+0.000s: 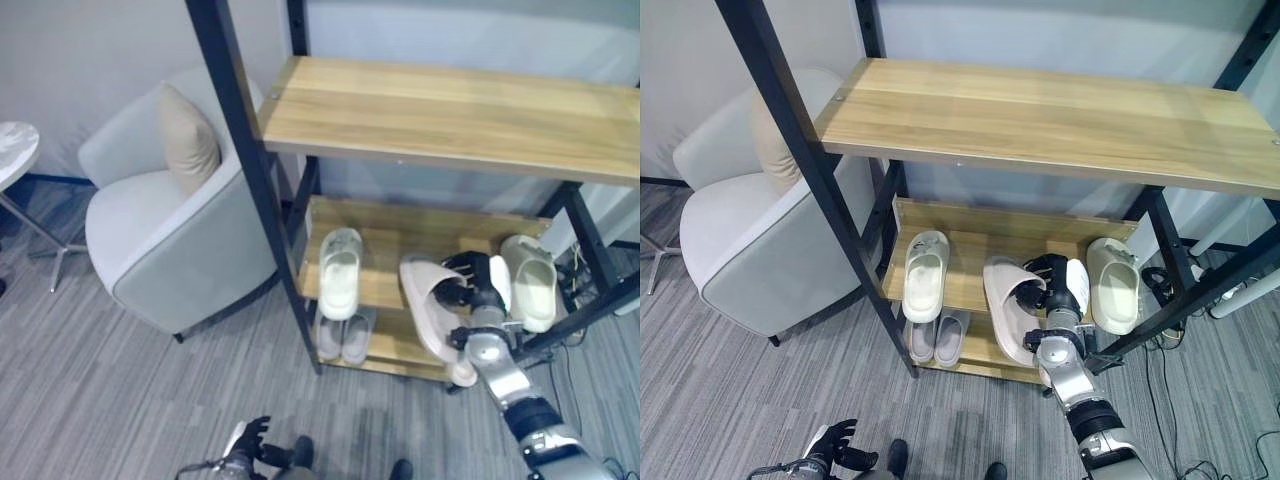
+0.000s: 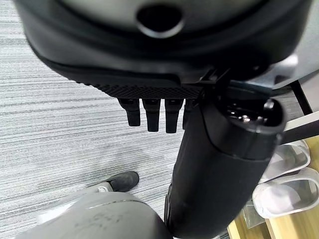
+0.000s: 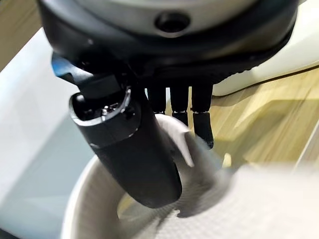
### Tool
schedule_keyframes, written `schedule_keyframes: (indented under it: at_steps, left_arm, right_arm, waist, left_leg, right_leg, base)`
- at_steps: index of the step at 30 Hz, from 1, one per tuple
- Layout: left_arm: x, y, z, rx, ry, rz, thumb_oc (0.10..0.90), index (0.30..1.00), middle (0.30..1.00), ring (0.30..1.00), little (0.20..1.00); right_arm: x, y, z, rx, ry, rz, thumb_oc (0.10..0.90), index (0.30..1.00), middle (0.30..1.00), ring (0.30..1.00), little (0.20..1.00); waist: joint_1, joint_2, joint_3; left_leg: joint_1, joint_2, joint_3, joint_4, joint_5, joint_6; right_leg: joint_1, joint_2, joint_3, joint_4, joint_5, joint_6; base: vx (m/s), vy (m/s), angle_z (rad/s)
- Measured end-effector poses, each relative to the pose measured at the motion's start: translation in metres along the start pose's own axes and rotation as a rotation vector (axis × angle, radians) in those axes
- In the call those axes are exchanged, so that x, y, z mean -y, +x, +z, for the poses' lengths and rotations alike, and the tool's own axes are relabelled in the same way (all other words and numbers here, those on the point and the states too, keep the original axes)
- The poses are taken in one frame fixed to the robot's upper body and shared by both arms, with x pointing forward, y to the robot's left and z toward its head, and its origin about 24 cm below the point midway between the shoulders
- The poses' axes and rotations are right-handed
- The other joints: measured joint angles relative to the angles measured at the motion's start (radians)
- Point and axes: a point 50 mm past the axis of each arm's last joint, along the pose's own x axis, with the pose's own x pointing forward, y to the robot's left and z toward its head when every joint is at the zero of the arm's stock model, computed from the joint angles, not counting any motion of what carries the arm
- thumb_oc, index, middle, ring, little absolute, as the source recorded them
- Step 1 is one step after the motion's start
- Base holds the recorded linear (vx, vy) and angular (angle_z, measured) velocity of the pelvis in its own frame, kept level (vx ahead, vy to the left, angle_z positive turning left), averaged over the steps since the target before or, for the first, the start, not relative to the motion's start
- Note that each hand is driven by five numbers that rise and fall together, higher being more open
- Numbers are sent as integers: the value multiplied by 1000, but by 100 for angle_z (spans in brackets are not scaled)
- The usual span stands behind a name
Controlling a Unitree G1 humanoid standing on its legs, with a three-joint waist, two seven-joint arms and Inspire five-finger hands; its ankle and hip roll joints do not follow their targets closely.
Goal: Arrange the slippers neatly on the shoe rack.
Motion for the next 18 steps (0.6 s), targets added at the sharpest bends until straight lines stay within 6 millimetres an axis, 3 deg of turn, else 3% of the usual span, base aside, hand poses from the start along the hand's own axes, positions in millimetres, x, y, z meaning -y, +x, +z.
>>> schedule_keyframes:
  at_steps: [7, 18]
  left_arm:
    - [2, 0, 0, 6, 30, -11, 800, 900, 900, 900, 900]
    - [16, -2, 4, 31, 95, -86, 800, 900, 900, 900, 900]
  right_arm:
    - [4, -31, -4, 42, 28, 108, 400, 300, 300, 300, 300]
    - [31, -68, -10, 81, 46, 200, 400, 300, 300, 300, 300]
  waist:
    - [-35, 16, 10]
    - [-90, 73, 8]
  left_leg:
    - [13, -1, 4, 0, -3, 1]
    - [19, -1, 11, 0, -4, 1]
  right_leg:
    - [8, -2, 5, 0, -1, 0]
    - [7, -3, 17, 0, 0, 0]
  base:
    - [-4, -3, -2]
    - [-5, -11, -2]
